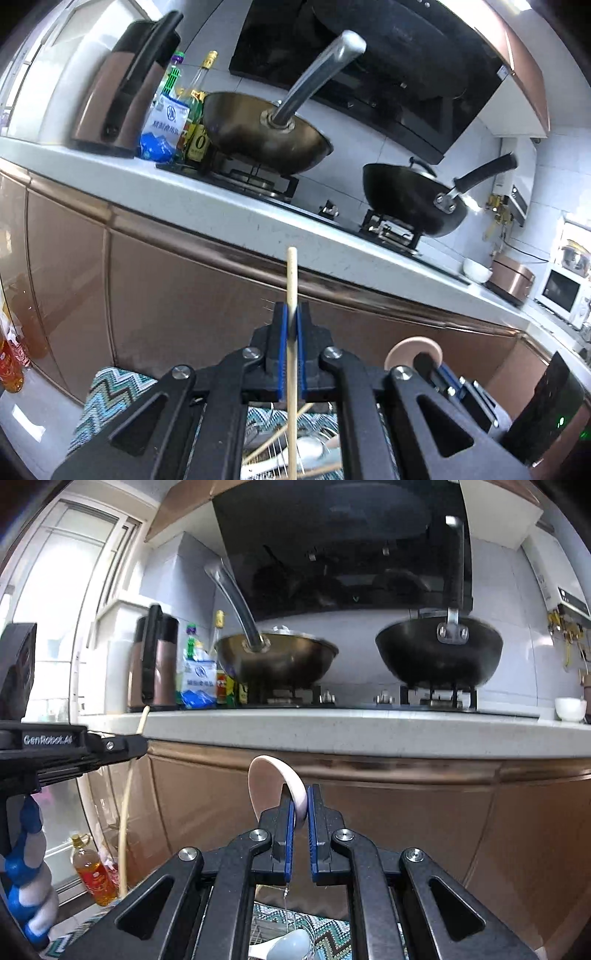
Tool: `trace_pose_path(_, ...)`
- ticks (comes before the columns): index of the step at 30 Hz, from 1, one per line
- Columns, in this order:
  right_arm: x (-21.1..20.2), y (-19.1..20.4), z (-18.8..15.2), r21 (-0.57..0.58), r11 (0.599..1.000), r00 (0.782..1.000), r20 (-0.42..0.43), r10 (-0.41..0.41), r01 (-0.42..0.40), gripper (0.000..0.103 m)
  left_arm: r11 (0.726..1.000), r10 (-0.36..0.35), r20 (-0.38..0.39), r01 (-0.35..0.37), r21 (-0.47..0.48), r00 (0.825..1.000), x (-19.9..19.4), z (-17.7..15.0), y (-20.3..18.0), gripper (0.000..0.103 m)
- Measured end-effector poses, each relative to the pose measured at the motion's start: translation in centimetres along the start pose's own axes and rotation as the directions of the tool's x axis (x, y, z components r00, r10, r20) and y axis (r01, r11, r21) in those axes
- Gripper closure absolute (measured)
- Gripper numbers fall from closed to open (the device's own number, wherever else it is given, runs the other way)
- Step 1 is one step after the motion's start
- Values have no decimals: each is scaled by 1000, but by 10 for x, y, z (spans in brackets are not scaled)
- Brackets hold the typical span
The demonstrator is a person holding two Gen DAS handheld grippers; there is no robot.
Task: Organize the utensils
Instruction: 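Lift chopstick and spoon and carry both toward the wire holder, then lower chopstick and spoon into the holder and open both tools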
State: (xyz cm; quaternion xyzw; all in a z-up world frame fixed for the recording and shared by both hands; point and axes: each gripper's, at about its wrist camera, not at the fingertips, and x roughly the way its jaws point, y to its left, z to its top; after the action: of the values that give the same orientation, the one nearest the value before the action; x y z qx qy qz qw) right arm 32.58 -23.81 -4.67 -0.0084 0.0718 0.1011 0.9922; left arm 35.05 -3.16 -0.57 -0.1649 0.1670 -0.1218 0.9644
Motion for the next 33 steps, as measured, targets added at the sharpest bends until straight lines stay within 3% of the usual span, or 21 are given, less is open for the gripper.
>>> trace_pose_path(8, 37, 2, -43, -4, 1000, 999, -28, -27, 27, 96, 996, 57, 24, -59, 74, 998, 38, -37, -5, 99)
trace_pose_path(20, 52, 10, -82, -23, 999, 999, -49, -24, 23, 96, 973, 149, 138, -170, 158, 979, 46, -65, -1, 99)
trace_pose_path(30, 43, 11, -82, -25, 1000, 998, -59, 2, -3, 94, 974, 149, 92, -162, 156, 985, 43, -75, 6, 97)
trace_pose_path(33, 39, 9, -80, -12, 1000, 998, -62, 10, -10, 89, 973, 149, 87, -162, 166, 985, 35, -74, 5, 95)
